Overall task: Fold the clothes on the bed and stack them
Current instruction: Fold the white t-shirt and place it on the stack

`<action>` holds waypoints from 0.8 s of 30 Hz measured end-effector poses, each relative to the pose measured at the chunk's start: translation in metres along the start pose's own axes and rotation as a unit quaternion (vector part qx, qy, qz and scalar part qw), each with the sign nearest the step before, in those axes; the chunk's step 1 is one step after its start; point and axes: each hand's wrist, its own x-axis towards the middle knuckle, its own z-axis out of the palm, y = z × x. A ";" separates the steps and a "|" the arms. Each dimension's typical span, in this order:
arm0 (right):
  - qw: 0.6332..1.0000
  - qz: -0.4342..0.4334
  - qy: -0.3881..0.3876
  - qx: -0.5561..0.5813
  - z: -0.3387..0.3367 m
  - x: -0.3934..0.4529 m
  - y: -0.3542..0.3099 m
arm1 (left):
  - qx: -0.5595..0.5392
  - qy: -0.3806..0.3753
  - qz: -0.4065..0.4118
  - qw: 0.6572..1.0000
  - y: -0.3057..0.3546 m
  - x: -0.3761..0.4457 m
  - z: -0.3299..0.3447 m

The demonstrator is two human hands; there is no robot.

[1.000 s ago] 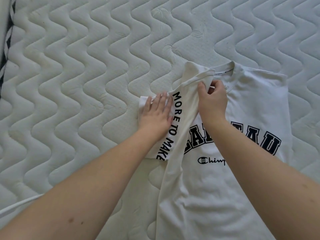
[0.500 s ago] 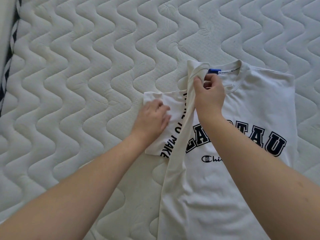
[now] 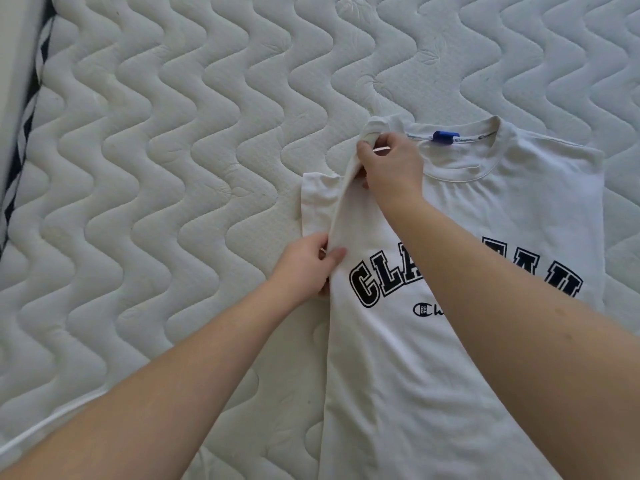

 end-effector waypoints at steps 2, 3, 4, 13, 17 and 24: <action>0.999 -0.006 -0.004 -0.035 0.011 0.003 0.000 | 0.001 0.029 -0.020 0.999 -0.005 -0.004 0.002; 0.999 -0.009 -0.014 -0.050 0.017 0.004 0.001 | 0.010 0.031 -0.031 0.999 -0.008 -0.006 0.005; 0.998 -0.010 -0.034 -0.059 0.021 0.004 0.002 | 0.005 0.023 -0.043 0.999 -0.012 -0.007 0.008; 0.960 -0.127 -0.102 -0.226 0.010 -0.010 0.021 | -0.090 -0.167 -0.127 0.974 -0.044 -0.041 0.024; 0.918 -0.070 -0.127 -0.370 0.023 -0.030 0.021 | -0.004 -0.116 -0.088 0.989 -0.041 -0.054 0.031; 0.880 -0.100 -0.128 -0.446 0.034 -0.039 0.015 | -0.005 -0.058 -0.064 0.996 -0.038 -0.072 0.026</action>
